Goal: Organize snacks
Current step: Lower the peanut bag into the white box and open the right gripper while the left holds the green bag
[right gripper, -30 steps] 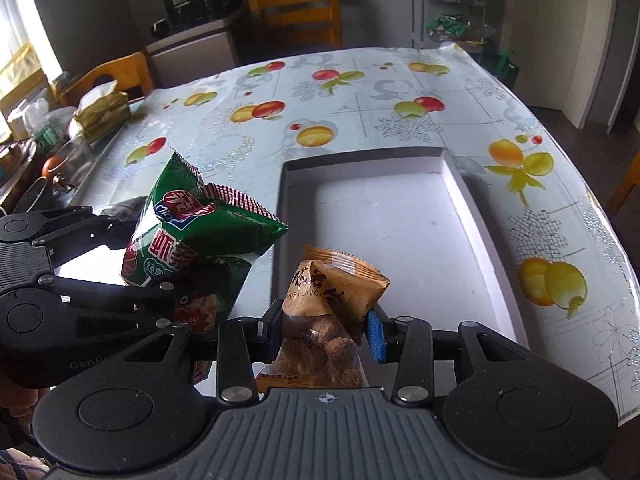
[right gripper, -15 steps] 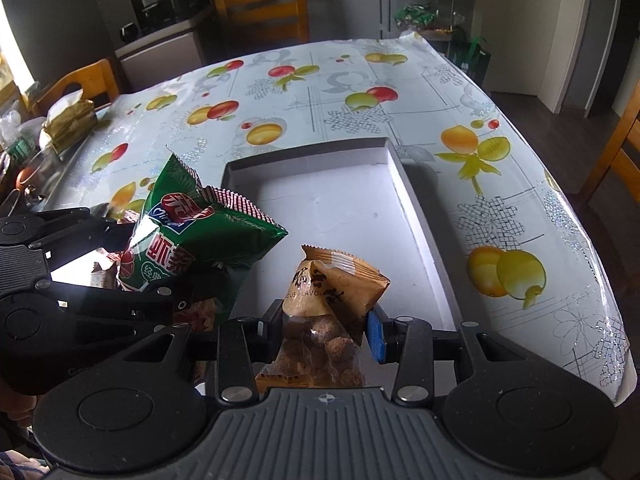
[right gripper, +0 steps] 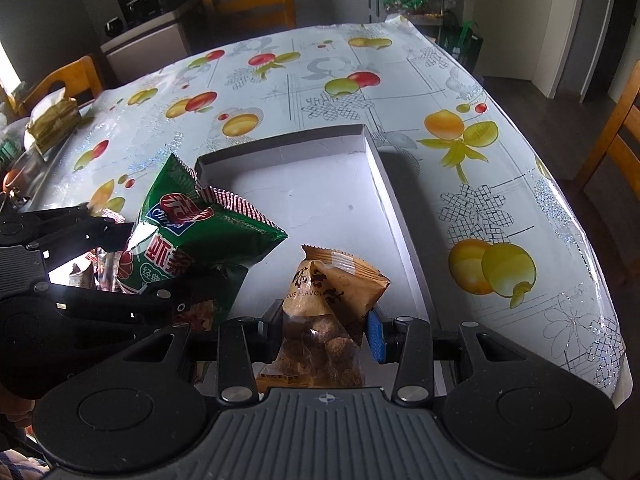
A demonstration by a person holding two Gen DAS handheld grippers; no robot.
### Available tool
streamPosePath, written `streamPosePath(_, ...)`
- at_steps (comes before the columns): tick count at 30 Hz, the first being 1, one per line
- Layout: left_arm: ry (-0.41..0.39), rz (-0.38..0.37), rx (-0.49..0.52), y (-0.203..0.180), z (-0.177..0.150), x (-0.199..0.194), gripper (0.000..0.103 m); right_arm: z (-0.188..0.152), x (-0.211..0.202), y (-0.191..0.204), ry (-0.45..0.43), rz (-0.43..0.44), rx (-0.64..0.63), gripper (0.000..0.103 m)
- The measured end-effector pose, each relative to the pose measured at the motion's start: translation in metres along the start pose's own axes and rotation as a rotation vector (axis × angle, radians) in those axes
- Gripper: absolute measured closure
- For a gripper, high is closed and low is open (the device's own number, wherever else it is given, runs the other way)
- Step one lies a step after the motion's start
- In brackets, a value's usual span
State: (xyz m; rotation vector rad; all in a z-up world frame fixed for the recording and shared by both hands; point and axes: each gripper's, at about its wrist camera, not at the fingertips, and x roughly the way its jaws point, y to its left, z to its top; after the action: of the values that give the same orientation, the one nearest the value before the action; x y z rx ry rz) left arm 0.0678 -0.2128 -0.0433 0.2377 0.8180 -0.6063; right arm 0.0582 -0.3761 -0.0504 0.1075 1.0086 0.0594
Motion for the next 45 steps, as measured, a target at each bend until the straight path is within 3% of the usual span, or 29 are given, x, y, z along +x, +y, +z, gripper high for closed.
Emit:
streamPosePath(17, 0.044, -0.047, 0.033, -0.008, 0.004, 0.018, 0.045, -0.004, 0.011, -0.011, 0.039, -0.015, 0.02, 0.061)
streamPosePath(45, 0.114, -0.026, 0.181, -0.043, -0.007, 0.04, 0.044, -0.026, 0.032, -0.027, 0.128, -0.041, 0.019, 0.061)
